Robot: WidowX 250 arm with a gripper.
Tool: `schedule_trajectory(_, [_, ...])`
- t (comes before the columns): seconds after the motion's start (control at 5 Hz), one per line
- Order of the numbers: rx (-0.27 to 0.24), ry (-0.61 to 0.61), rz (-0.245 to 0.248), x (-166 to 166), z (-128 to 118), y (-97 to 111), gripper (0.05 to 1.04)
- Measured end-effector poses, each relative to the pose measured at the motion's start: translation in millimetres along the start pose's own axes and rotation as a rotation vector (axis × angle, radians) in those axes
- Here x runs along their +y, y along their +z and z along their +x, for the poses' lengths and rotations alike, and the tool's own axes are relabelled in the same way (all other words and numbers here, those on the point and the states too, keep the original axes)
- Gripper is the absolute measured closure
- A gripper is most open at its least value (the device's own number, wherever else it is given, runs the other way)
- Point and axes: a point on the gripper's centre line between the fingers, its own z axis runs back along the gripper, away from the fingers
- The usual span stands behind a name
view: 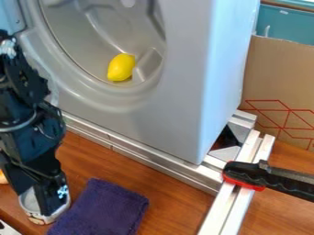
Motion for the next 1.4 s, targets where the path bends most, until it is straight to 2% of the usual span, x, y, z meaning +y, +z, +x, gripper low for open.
schedule_trajectory(0.2, [-0.022,0.072,0.004,-8,11,-19,0.084])
schedule_trajectory(0.4, [0.014,0.091,0.001,-18,13,-52,0.084])
schedule_trajectory(0.6, [0.064,0.080,-0.011,-27,12,-65,0.084])
schedule_trajectory(0.8, [0.098,0.041,-0.057,-32,13,-75,0.084])
schedule_trajectory(1.0, [0.109,0.065,-0.037,-29,16,-83,0.084])
schedule_trajectory(1.4, [0.136,0.031,0.023,-29,27,-94,0.085])
